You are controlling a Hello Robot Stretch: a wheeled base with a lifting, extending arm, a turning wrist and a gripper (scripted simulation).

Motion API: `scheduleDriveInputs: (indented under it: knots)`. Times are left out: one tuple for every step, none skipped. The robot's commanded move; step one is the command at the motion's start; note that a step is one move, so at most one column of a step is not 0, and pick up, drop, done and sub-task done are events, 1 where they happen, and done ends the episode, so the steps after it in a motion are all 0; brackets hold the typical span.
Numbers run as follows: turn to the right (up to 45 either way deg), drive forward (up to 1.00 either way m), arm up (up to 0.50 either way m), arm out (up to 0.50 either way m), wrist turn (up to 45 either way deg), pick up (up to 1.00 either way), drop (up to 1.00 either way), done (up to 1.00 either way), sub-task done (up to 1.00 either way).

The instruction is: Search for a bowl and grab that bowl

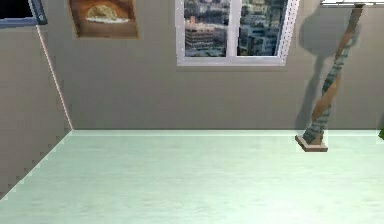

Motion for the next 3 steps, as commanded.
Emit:
scheduleDriveInputs:
  knots:
    - [0.0, 0.25, 0.00, 0.00, 0.0, 0.00, 0.00, 0.00, 0.00]
    - [-45.0, 0.00, 0.00, 0.00, 0.0, 0.00, 0.00, 0.00, 0.00]
    - [-39.0, 0.00, 0.00, 0.00, 0.0, 0.00, 0.00, 0.00, 0.00]
